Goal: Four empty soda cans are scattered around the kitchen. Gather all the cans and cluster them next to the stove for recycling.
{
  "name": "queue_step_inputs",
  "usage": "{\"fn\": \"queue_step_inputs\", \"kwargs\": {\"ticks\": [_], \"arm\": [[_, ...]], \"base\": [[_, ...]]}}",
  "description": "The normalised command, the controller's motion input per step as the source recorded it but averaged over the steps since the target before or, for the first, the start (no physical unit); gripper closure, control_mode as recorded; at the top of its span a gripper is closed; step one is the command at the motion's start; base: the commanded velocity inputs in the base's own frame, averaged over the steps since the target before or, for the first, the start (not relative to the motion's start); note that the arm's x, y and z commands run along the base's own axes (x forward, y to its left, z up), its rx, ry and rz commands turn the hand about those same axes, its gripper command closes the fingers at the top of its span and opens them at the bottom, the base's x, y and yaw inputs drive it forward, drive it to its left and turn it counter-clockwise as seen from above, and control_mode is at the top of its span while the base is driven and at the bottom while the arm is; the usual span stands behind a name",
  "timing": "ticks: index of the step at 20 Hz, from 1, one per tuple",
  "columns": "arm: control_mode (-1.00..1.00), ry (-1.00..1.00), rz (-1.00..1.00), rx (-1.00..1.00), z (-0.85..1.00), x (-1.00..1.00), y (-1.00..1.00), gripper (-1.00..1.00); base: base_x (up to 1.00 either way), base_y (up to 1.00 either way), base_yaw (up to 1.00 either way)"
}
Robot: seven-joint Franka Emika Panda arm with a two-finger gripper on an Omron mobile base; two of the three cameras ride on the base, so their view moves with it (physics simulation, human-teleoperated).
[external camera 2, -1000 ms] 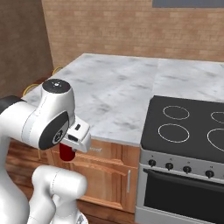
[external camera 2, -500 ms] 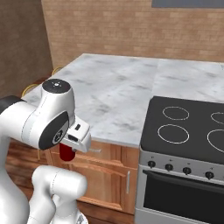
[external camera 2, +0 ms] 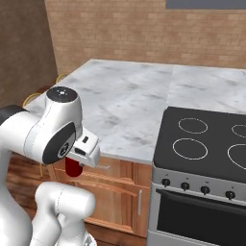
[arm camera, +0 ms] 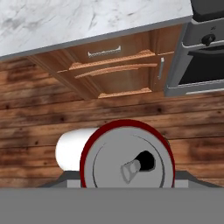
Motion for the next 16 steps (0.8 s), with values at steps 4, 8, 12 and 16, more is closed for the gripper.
{"fn": "queue_step_inputs", "kwargs": {"ticks": [4,8,12,16], "arm": [[1.0,0.0,0.0,0.0,0.0,0.0,0.0,1.0],[-1.0,0.0,0.0,0.0,-0.13,0.17,-0.18,1.0],[-1.0,0.0,0.0,-0.01,-0.19,0.21,-0.3,1.0],[-1.0,-0.03,0.0,-0.04,-0.2,0.3,-0.38,1.0]], "base": [[0.25,-0.23,0.0],[0.07,-0.06,0.0],[0.0,0.0,0.0],[0.0,0.0,0.0]]}}
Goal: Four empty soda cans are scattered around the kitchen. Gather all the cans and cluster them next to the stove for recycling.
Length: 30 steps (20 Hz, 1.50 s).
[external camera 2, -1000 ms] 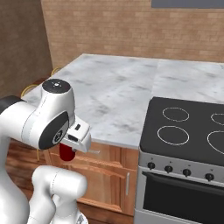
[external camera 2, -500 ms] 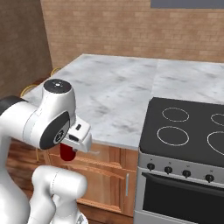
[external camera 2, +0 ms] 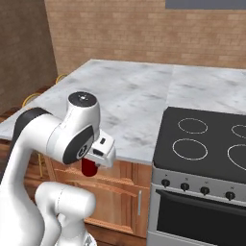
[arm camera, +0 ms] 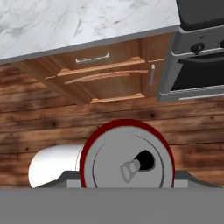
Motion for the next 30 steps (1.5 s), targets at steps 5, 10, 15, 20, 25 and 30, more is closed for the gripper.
{"fn": "queue_step_inputs", "kwargs": {"ticks": [5,10,15,20,25,30], "arm": [[-1.0,0.0,0.01,-0.03,-0.17,0.65,-0.22,1.0],[-1.0,0.0,0.04,-0.01,0.0,0.79,0.0,1.0],[-1.0,0.0,0.02,0.0,0.0,0.6,-0.02,1.0],[-1.0,0.0,0.0,0.0,0.0,0.46,-0.12,1.0],[-1.0,0.0,0.0,0.0,-0.12,0.43,-0.27,1.0],[-1.0,0.0,0.0,-0.03,-0.18,0.5,-0.2,1.0]], "base": [[0.0,0.0,0.0],[0.0,0.0,0.0],[0.0,0.0,0.0],[0.0,0.0,0.0],[0.0,0.0,0.0],[0.0,0.0,0.0]]}}
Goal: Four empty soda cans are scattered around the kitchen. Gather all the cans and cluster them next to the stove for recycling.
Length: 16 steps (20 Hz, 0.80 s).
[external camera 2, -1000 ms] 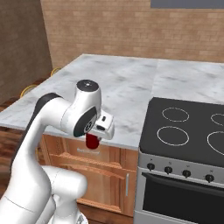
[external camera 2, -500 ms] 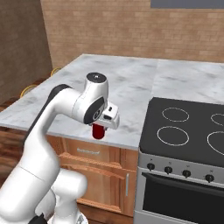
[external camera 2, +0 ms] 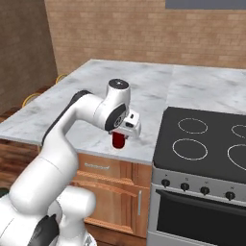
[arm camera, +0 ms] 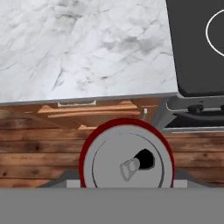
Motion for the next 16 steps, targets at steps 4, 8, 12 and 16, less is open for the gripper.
{"fn": "queue_step_inputs", "kwargs": {"ticks": [4,8,12,16], "arm": [[-1.0,0.0,0.0,-0.03,-0.01,0.5,-0.02,1.0],[-1.0,0.0,0.0,-0.04,0.0,0.46,-0.01,1.0],[-1.0,0.0,0.0,-0.03,-0.03,0.45,-0.05,1.0],[-1.0,0.01,0.0,-0.01,-0.1,0.53,-0.06,1.0]], "base": [[0.0,0.0,0.0],[0.0,0.0,0.0],[0.0,0.0,0.0],[0.0,0.0,0.0]]}}
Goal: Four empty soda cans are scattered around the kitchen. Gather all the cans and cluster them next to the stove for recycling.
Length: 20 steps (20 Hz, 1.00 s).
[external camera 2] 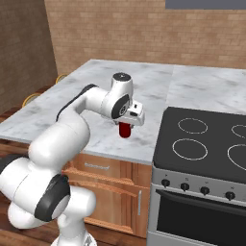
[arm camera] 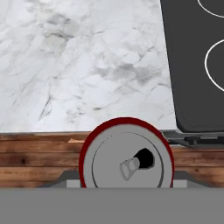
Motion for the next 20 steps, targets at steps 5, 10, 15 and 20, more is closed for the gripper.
{"fn": "queue_step_inputs", "kwargs": {"ticks": [5,10,15,20], "arm": [[-1.0,0.01,0.0,0.0,-0.21,0.51,-0.18,1.0],[-1.0,0.02,0.0,0.0,-0.27,0.55,-0.21,1.0],[-1.0,0.02,0.0,0.0,-0.2,0.47,-0.1,1.0],[-1.0,0.01,0.0,0.0,-0.13,0.38,-0.03,1.0]], "base": [[0.0,0.0,0.0],[0.0,0.0,0.0],[0.0,0.0,0.0],[0.0,0.0,0.0]]}}
